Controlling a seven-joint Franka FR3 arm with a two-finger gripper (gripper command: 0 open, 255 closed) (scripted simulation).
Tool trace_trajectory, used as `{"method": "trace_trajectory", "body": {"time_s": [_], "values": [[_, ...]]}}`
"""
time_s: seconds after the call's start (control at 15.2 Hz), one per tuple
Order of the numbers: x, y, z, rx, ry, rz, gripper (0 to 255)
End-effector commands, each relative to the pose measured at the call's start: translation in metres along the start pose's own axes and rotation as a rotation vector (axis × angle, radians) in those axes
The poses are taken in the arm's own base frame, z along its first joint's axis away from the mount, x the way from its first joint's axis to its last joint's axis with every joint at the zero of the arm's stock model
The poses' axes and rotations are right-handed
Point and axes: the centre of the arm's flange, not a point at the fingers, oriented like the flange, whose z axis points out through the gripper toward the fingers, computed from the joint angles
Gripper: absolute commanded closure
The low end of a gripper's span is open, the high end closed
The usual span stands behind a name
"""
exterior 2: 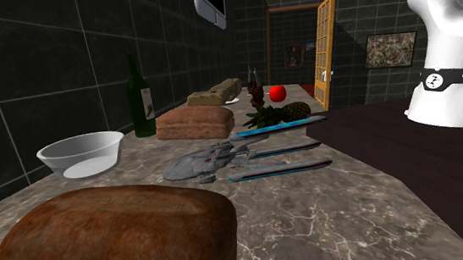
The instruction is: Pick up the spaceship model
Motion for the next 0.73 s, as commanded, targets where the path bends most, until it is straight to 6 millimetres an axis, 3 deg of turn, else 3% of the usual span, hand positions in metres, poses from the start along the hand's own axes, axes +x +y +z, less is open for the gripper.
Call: {"method": "trace_trajectory", "body": {"time_s": [0.0, 0.66], "values": [[0.0, 0.0, 0.0, 0.0, 0.0, 0.0, 0], [0.105, 0.029, 0.086, 0.06, -0.043, 0.078, 0]]}}
